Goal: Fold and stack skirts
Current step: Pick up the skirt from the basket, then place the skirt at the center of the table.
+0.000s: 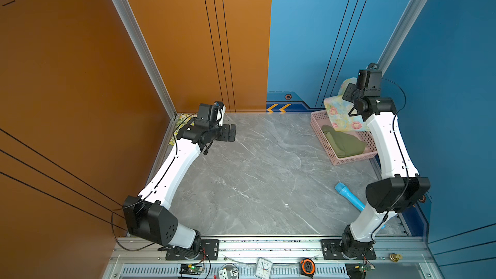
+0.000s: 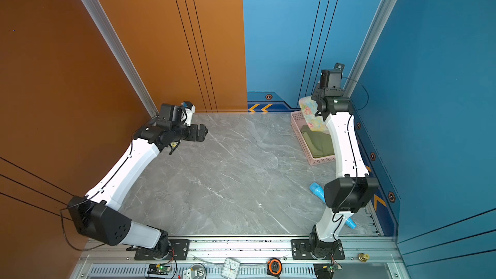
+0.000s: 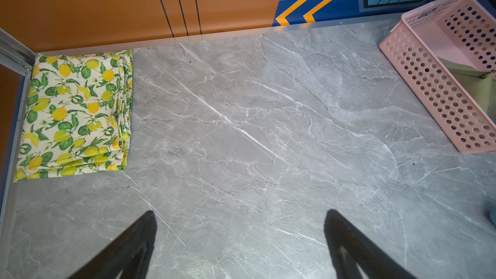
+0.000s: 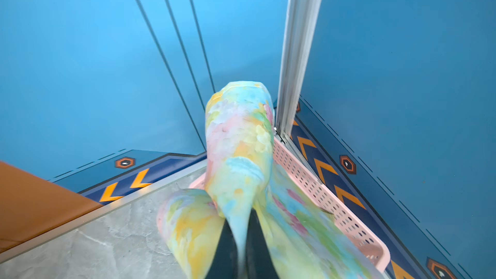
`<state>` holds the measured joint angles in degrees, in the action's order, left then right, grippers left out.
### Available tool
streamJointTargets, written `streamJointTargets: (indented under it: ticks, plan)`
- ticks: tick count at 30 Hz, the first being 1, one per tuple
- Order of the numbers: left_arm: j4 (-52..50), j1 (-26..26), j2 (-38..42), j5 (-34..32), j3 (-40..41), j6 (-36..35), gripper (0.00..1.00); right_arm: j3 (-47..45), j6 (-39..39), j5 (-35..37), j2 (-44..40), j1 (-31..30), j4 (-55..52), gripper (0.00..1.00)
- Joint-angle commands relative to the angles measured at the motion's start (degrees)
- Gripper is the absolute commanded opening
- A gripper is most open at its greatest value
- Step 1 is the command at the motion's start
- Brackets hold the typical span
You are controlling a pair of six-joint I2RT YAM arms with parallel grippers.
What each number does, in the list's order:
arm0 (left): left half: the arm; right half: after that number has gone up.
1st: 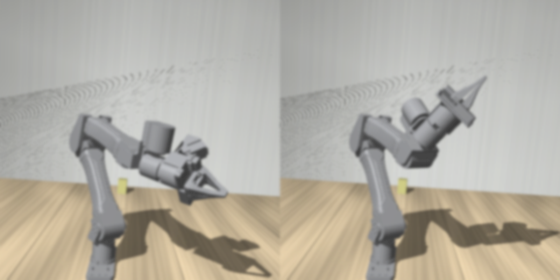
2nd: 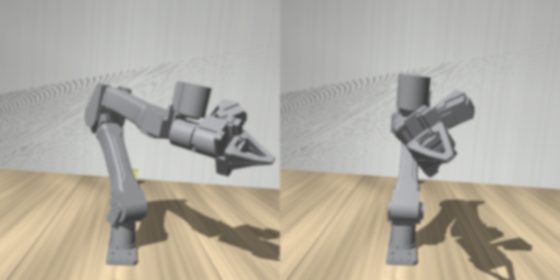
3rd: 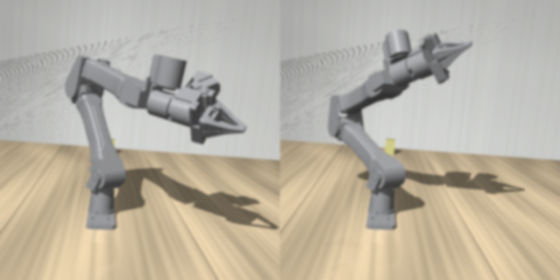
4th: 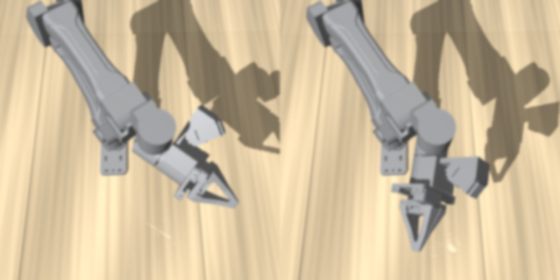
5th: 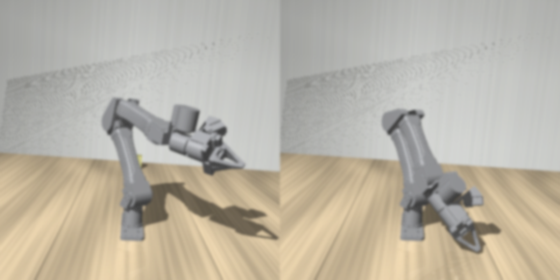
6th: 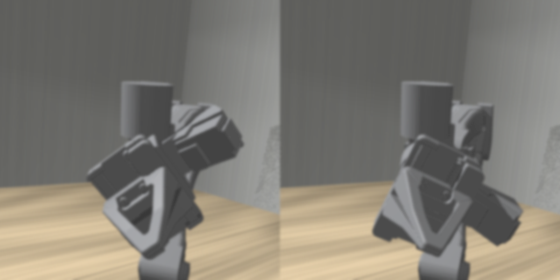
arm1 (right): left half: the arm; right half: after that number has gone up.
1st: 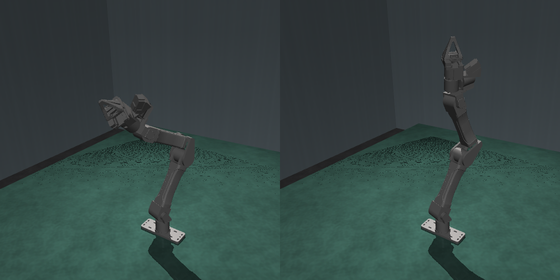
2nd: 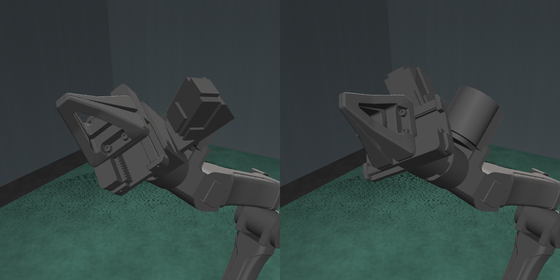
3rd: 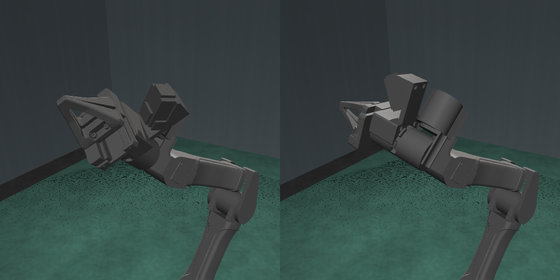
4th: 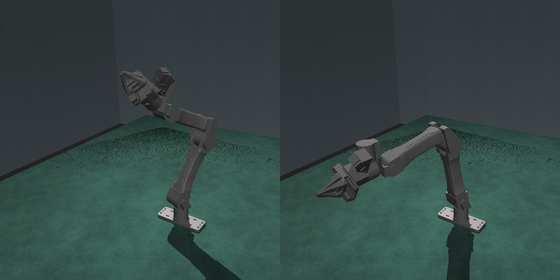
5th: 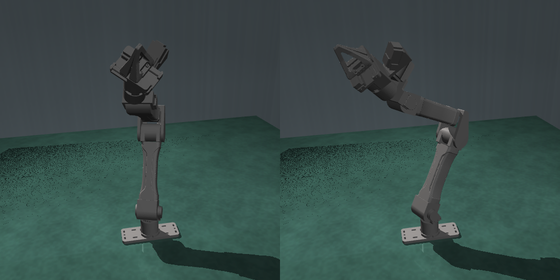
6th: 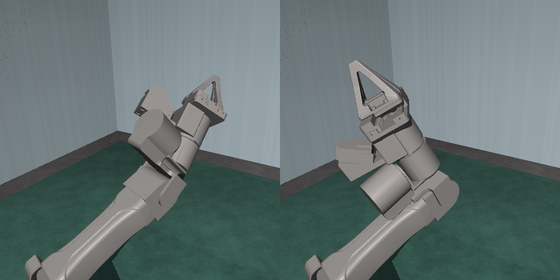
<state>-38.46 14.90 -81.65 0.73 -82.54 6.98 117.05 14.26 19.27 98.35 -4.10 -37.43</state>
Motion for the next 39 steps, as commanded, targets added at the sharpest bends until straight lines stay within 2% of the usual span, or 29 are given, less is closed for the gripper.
streamJointTargets:
  ticks: [1, 8, 12, 14, 17, 18, 20, 25, 32, 36, 39]
  plan:
    - [1.0, -2.0, 4.1, 1.0, 4.8, 1.0, 0.98, -0.2, -2.6, 3.3, -5.1, -6.3, 0.9, 0.0]
    - [5.9, -7.7, 10.9, 5.0, 14.7, 3.4, 0.98, -5.6, -0.3, 1.2, -7.0, -20.9, 0.5, 0.0]
    - [7.6, -8.7, 13.4, 4.8, 17.7, 3.2, 0.98, -12.5, 2.7, -4.4, -9.4, -22.1, 2.1, 0.0]
    - [8.6, -8.8, 14.2, 4.7, 19.4, 3.5, 0.98, -21.1, 3.9, -7.5, -11.7, -21.1, 4.6, 0.03]
    - [9.4, -8.7, 13.9, 5.1, 20.8, 3.8, 0.98, -33.8, 8.5, -12.2, -13.5, -17.3, 7.0, 0.62]
    - [9.3, -8.5, 13.7, 5.4, 20.7, 3.8, 0.98, -37.2, 9.9, -13.2, -13.7, -16.2, 6.9, 0.74]
    - [9.3, -8.1, 13.6, 5.4, 20.8, 3.8, 0.98, -41.7, 10.7, -13.3, -14.5, -15.8, 6.6, 0.81]
    - [9.4, -7.7, 12.8, 5.2, 20.9, 4.2, 0.98, -44.2, 8.0, -8.1, -15.6, -21.9, 2.9, 0.79]
    - [9.1, -8.2, 11.6, 4.4, 20.8, 4.5, 0.98, -38.5, 3.2, -2.1, -6.8, -34.7, -3.1, 0.76]
    - [8.7, -8.4, 11.4, 2.7, 20.9, 4.2, 0.98, -36.5, 1.8, -2.1, -2.1, -39.9, -4.4, 0.74]
    - [8.1, -8.8, 10.7, 2.0, 20.7, 4.2, 0.98, -36.8, 1.8, -3.2, -0.1, -42.7, -6.1, 0.69]
